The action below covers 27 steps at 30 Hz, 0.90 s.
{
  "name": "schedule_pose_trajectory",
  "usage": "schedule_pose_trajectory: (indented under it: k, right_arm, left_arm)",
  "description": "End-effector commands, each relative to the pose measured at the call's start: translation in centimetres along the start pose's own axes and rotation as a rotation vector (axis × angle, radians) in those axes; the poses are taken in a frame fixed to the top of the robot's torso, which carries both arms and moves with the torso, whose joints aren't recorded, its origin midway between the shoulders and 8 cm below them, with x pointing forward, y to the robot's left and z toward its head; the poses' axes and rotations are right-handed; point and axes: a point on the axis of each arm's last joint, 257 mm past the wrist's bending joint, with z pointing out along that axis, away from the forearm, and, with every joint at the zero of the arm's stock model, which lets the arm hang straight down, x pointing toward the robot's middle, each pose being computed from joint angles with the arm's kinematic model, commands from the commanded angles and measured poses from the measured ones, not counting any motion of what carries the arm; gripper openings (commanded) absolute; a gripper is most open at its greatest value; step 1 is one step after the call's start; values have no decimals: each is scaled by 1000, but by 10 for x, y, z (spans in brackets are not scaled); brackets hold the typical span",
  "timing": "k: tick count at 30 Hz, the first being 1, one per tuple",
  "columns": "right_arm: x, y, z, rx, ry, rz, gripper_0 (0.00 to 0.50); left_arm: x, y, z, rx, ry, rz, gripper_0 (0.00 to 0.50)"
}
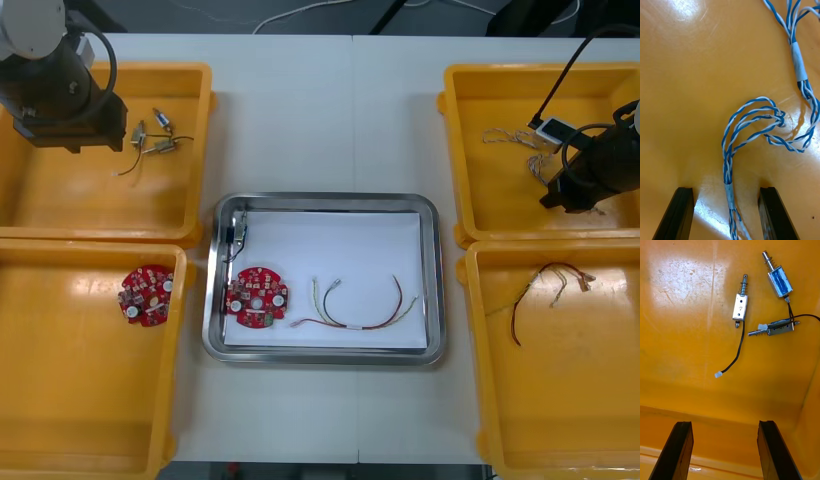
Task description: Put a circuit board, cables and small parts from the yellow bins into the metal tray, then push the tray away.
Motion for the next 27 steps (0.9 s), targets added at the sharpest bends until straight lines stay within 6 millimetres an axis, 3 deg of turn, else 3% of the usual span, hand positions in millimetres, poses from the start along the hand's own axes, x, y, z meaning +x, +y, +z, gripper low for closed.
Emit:
schedule_pose_trajectory:
  k: [1,2,3,4,6,7,9,16,19,27]
  right_arm:
    - [13,7,10,0,31,-39,490]
    - [15,6,10,3,36,-42,447]
    - [14,7,11,3,36,-45,359]
    - [15,7,11,3,38,-44,317]
    - [17,6,11,7,45,-48,154]
    - [17,6,11,8,47,-48,136]
    - [18,5,11,10,51,-51,2]
    - [10,-3,3,29,41,-73,0]
    - [1,-12,-12,45,38,-95,0]
    - [-24,-18,-75,18,18,-117,0]
  left_arm:
    - [-32,6,-24,-5,-81,102,500]
    - [-33,6,-23,-5,-83,102,500]
    - [-33,6,-21,-7,-83,103,500]
    - [-34,6,-21,-6,-85,102,500]
    - [-34,6,-18,-6,-87,102,500]
    - [-36,6,-18,-7,-92,101,500]
    - [-37,4,-16,-5,-97,102,500]
    - [-43,4,-7,-5,-108,90,500]
    - [-46,4,-2,-8,-120,86,500]
    - [-61,-6,10,-22,-161,96,500]
